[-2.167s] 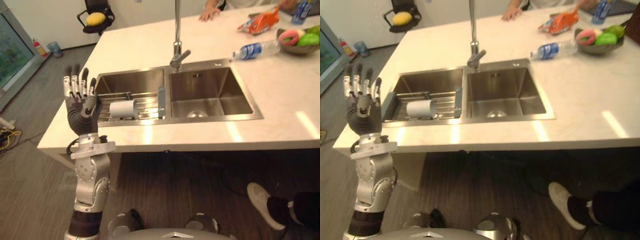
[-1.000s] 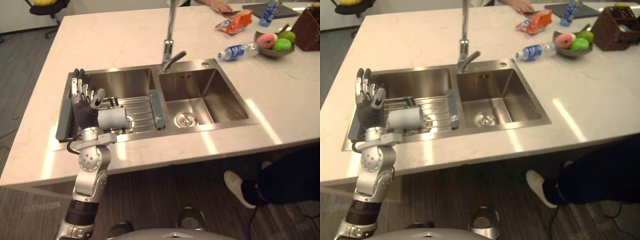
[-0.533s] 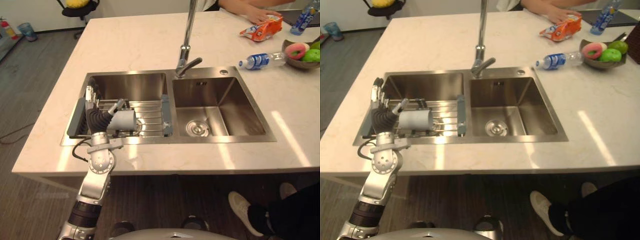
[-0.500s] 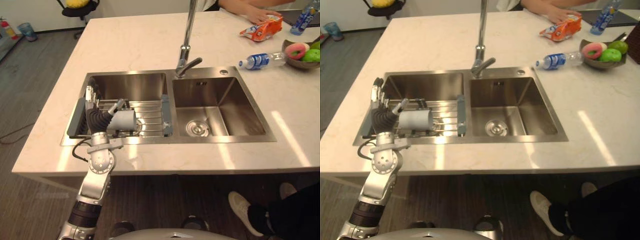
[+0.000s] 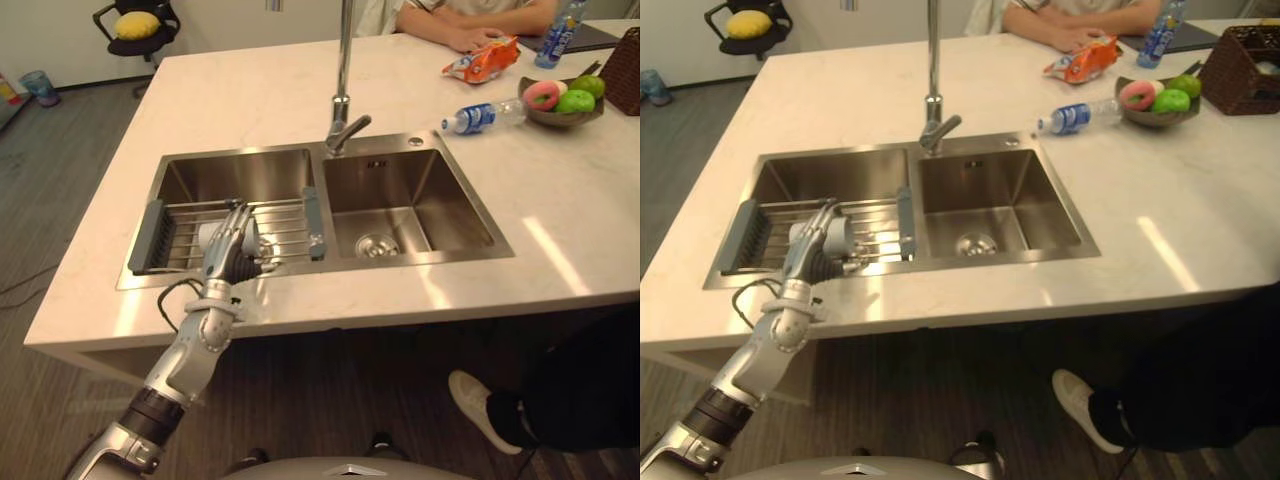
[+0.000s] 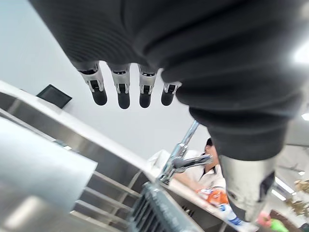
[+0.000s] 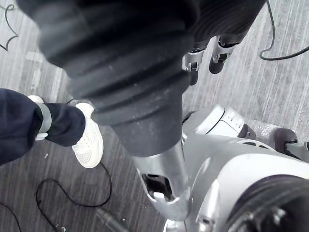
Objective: Walk over to the sink, pick up the cup, carry it to the dishwasher, place the cup inside the dishwasher, then close the dishwasher door
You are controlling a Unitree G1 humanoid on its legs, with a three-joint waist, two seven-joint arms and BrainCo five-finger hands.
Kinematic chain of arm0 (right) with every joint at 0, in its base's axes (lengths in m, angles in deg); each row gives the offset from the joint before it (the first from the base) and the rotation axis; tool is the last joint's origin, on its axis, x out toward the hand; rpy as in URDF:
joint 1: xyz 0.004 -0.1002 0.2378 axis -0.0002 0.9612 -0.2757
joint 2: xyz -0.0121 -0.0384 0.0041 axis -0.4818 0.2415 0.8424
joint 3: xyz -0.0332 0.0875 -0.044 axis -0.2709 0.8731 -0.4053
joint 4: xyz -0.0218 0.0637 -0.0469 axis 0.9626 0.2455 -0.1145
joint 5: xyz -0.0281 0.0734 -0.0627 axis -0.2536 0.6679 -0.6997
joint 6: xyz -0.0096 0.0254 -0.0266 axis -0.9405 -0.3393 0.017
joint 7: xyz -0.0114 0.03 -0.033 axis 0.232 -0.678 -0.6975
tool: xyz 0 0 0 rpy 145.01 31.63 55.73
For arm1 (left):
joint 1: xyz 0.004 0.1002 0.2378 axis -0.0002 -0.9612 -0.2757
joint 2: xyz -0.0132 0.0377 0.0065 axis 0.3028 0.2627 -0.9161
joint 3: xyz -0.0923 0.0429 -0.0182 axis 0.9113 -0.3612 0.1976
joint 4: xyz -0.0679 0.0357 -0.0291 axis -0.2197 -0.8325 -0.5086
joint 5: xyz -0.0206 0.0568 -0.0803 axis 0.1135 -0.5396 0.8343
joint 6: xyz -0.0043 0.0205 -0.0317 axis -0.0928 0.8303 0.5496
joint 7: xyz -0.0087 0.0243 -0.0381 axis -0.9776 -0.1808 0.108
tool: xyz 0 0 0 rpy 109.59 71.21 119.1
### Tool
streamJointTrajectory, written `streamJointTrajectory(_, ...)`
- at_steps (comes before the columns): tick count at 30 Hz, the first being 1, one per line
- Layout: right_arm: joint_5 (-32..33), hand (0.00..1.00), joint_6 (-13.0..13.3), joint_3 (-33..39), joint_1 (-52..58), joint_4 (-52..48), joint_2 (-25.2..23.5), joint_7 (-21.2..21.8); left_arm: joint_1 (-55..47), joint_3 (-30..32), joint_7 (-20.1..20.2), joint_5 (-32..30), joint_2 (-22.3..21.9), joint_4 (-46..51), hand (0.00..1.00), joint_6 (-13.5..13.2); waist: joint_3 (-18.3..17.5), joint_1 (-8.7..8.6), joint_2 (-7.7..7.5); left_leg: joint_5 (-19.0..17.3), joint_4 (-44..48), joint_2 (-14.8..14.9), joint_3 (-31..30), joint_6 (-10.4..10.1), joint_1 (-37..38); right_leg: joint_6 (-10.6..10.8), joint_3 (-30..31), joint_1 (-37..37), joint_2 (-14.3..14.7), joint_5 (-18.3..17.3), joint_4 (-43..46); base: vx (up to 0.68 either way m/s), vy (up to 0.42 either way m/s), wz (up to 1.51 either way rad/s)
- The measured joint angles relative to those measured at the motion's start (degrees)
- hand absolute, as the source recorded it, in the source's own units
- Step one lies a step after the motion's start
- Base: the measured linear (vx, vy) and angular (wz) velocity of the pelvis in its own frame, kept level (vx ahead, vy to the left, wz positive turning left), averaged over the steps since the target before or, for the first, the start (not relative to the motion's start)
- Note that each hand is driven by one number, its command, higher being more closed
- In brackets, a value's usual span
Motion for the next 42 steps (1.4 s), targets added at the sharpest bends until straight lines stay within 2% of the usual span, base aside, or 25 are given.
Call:
streamJointTrajectory(1, 0.0, 0.0, -0.01, -0.71, -0.03, -0.01, 0.11, 0.0, 0.0, -0.05, -0.43, -0.05, 0.19, -0.5, 0.0, 0.66, -0.03, -0.08, -0.02, 0.15, -0.2, 0.01, 0.12, -0.09, 0.01, -0.02, 0.01, -0.17, 0.06, 0.07, 0.0, -0.03, 0.006, -0.11)
streamJointTrajectory(3, 0.01, 0.0, -0.05, -1.51, -0.07, 0.03, 0.16, 0.0, 0.04, -0.1, -4.29, -0.92, 0.32, -2.17, 0.0, 2.7, -0.06, -0.35, -0.19, 0.19, -0.23, 0.28, 0.27, -0.2, 0.01, 0.2, 0.1, -0.3, 0.36, 0.3, -0.01, -0.01, -0.001, -0.05)
streamJointTrajectory(4, 0.01, 0.0, -0.03, -1.5, -0.07, 0.02, 0.18, 0.01, 0.07, -0.08, -5.03, -0.93, 0.34, -2.41, 0.0, 2.97, -0.09, -0.39, -0.24, 0.19, -0.23, 0.35, 0.28, -0.25, 0.03, 0.22, 0.1, -0.3, 0.45, 0.31, -0.01, 0.0, 0.0, 0.0)
streamJointTrajectory(6, 0.0, 0.0, 0.0, -1.53, -0.11, 0.02, 0.31, 0.04, 0.79, -0.03, -9.05, -0.92, 0.35, -4.19, 0.0, 3.72, -0.16, -0.59, -0.37, 0.21, -0.23, 0.51, 0.47, -0.43, 0.11, 0.23, 0.22, -0.32, 0.63, 0.36, 0.0, 0.01, 0.002, -0.02)
streamJointTrajectory(12, -0.04, 0.0, 0.05, -1.74, -0.38, 0.01, 0.32, 0.09, 3.26, 1.71, -17.56, 1.04, 0.43, -7.74, 0.0, 3.99, -0.32, -0.74, -0.95, -0.19, -0.26, 0.48, 1.88, -0.56, 0.73, 0.21, 1.12, -0.73, 0.56, 0.79, 0.01, 0.02, 0.016, -0.15)
streamJointTrajectory(14, -0.13, 0.0, 0.04, -1.77, -0.38, 0.0, 0.26, 0.1, 4.56, 3.19, -20.49, 1.55, 0.43, -9.01, 0.0, 3.99, -0.31, -1.3, -1.36, -0.3, -0.26, 0.37, 2.09, -0.47, 0.9, 0.18, 1.01, -0.69, 0.43, 1.11, 0.0, 0.0, 0.016, -0.09)
streamJointTrajectory(17, -0.43, 0.0, 0.06, -1.75, -0.36, -0.01, 0.27, 0.25, 6.19, 5.34, -21.99, 1.29, 0.43, -11.25, 0.0, 4.49, -0.29, -1.53, -1.6, -0.32, -0.19, 0.34, 2.75, -0.42, 1.06, 0.0, 0.93, -0.92, 0.35, 1.58, -0.04, -0.04, 0.016, -0.1)
streamJointTrajectory(22, -1.24, 0.0, 0.13, -1.51, 0.02, -0.04, 0.28, 1.76, 7.21, 6.24, -19.23, -4.35, 0.65, -14.78, 0.0, 8.0, -0.27, -1.68, -1.63, -0.32, -0.1, 0.38, 3.27, -0.36, 1.07, -0.18, 0.97, -1.13, 0.37, 1.74, -0.05, -0.05, 0.004, -0.04)
streamJointTrajectory(25, -1.25, 0.0, 0.13, -1.46, 0.02, -0.12, 0.29, 1.92, 7.22, 6.14, -15.05, -8.62, 0.73, -16.03, 0.0, 9.55, -0.27, -1.92, -1.64, -0.31, -0.1, 0.42, 3.4, -0.36, 1.08, -0.24, 1.06, -1.23, 0.43, 1.7, -0.05, -0.02, 0.002, -0.01)
streamJointTrajectory(27, -1.25, 0.0, 0.09, -1.44, -0.03, -0.29, 0.25, 1.93, 7.45, 5.11, -9.76, -11.77, 2.09, -17.91, 0.0, 10.15, -0.28, -2.35, -1.6, -0.46, -0.1, 0.49, 3.84, -0.58, 0.91, -0.26, 1.46, -1.9, 0.51, 1.68, -0.05, -0.02, 0.008, -0.08)
streamJointTrajectory(30, -1.24, 0.0, 0.0, -1.44, 0.19, -0.49, 0.28, 1.85, 8.72, 3.98, -5.91, -13.58, 3.4, -19.78, 0.0, 10.85, -0.29, -2.81, -1.54, -0.49, -0.09, 0.55, 4.12, -0.54, 0.96, -0.26, 1.7, -2.05, 0.57, 1.69, -0.04, 0.01, 0.006, -0.07)
streamJointTrajectory(35, -1.2, 0.0, -0.02, -1.45, 0.16, -0.5, 0.28, 1.82, 10.87, 3.14, -3.41, -14.48, 4.9, -22.15, 0.0, 11.84, -0.23, -3.24, -1.35, -0.62, -0.03, 0.53, 4.8, -0.58, 1.07, -0.2, 2.29, -2.11, 0.58, 1.75, 0.29, 0.03, 0.013, -0.06)
streamJointTrajectory(42, -1.17, 0.0, -0.02, -1.5, 0.11, -0.54, 0.52, 1.93, 12.28, 2.47, -1.98, -17.89, 5.48, -26.32, 0.0, 11.43, -0.18, -3.3, -1.1, -0.92, 0.86, 0.63, 4.9, -0.56, 0.95, -0.27, 2.43, -2.0, 0.55, 1.82, 0.0, -0.02, 0.0, -0.01)
